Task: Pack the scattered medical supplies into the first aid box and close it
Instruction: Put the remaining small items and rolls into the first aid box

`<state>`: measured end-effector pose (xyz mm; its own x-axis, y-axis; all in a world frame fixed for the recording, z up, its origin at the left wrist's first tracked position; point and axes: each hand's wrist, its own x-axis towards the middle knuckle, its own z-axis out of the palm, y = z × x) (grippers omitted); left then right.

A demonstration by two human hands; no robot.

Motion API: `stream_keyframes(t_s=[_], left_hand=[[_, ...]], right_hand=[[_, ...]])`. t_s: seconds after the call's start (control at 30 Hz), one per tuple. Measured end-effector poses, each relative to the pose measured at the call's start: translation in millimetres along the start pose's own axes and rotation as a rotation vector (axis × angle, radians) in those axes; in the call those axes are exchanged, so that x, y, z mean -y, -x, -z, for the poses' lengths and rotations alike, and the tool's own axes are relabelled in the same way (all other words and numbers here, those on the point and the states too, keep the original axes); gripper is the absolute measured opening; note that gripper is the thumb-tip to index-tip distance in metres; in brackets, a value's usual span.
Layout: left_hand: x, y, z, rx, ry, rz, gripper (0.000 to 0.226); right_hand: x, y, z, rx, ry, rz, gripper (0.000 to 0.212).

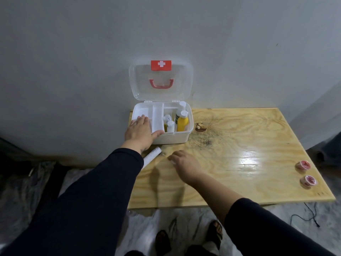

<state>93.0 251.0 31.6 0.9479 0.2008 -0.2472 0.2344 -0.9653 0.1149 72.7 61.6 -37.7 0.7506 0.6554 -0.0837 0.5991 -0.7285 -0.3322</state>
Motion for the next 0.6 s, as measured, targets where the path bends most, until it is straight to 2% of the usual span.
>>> stream_keyframes(t_s=[0.13, 0.27, 0.37, 0.47, 0.6], left_hand=[[1, -1, -2, -0.015, -0.011, -0.003, 0.091], [2, -1, -1, -0.011, -0.008, -0.005, 0.091], [1, 0, -1, -0.020, -0.009, -0.006, 0.090], [0, 0, -1, -0.011, -0.010, -0.003, 0.089], [-1, 0, -2, -0.017, -0.005, -0.002, 0.088]], right_hand=[[21, -5, -9, 0.019, 0.021, 0.136, 0.033], [26, -14, -4, -0.054, 0.111, 0.250, 0.039], [32, -26, 6, 0.006, 0.215, 0.360, 0.052], [40, -37, 13, 0.113, 0.254, 0.315, 0.063], [34, -33, 15, 0.121, 0.189, 0.235, 0.051]])
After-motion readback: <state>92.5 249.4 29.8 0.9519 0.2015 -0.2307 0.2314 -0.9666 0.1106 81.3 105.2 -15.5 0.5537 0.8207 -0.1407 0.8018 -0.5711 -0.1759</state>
